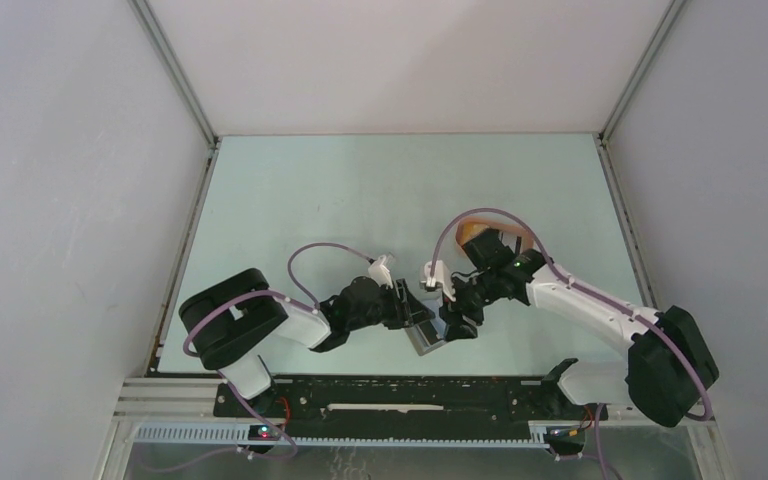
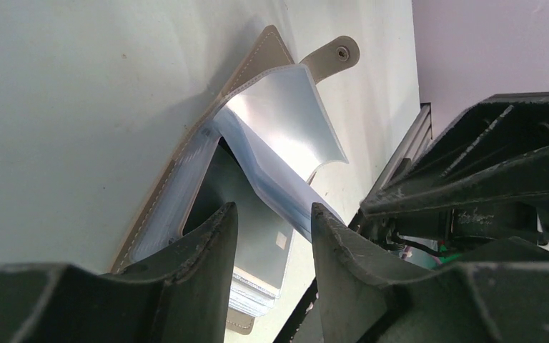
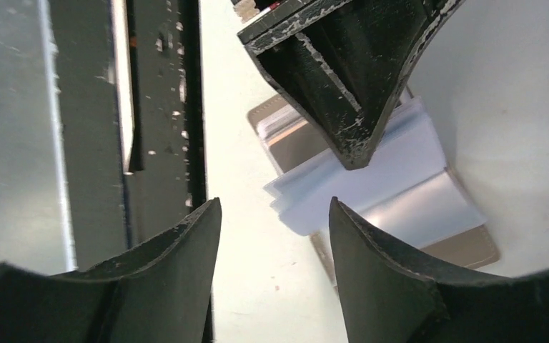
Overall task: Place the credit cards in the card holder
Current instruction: Turn over the card slot in the card holder.
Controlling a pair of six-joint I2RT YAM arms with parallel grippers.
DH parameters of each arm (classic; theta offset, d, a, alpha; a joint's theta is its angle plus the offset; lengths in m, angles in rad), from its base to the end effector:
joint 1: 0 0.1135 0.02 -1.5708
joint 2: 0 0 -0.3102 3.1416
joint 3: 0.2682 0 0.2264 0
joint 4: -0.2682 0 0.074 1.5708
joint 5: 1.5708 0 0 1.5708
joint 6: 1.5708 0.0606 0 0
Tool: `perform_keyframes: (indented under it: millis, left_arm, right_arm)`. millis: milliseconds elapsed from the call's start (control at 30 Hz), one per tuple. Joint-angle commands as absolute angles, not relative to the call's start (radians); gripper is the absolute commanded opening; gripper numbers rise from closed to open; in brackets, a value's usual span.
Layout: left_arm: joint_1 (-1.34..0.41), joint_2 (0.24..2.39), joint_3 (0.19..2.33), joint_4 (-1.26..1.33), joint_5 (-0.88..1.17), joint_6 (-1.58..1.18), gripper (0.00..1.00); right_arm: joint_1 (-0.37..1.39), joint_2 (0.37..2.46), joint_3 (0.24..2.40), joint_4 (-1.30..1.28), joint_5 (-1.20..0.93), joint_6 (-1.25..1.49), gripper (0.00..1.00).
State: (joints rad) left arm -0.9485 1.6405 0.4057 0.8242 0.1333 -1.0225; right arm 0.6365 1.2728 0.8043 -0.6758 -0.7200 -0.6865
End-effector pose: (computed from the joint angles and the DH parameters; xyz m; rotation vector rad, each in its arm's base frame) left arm 0.1643 -0.2429 0.1831 0.0152 2.2677 -1.3211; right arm 0.1373 0.1512 0.2561 -1.7290 1.8829 0.9449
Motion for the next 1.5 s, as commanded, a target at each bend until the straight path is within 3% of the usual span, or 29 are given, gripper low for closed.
perform_keyframes:
  millis: [0,833,1200,1467]
  left_arm:
    - [-0.940,1.653,0.393,0.810,0.138,-1.023,0.48]
    - [-0.936,1.660,0.399,0.816,0.152,-1.019,0.48]
    - [-0.936,1.661,0.396,0.822,0.155,-1.021,0.48]
    - [-0.931,1.638,0.373,0.825,0.151,-1.017,0.50]
  right_arm:
    - [0.683,1.282,0.802,-0.587,-0.583,-0.776,0.67]
    - [0.801,1.336,0.781,-0.572,-0.413,-0.808,0.70]
    - [0.791,1.349,0.788,-0.538,-0.358,-0.740,0.61]
    - [0.759,1.374,0.811,-0.549,-0.315,-0.701,0.60]
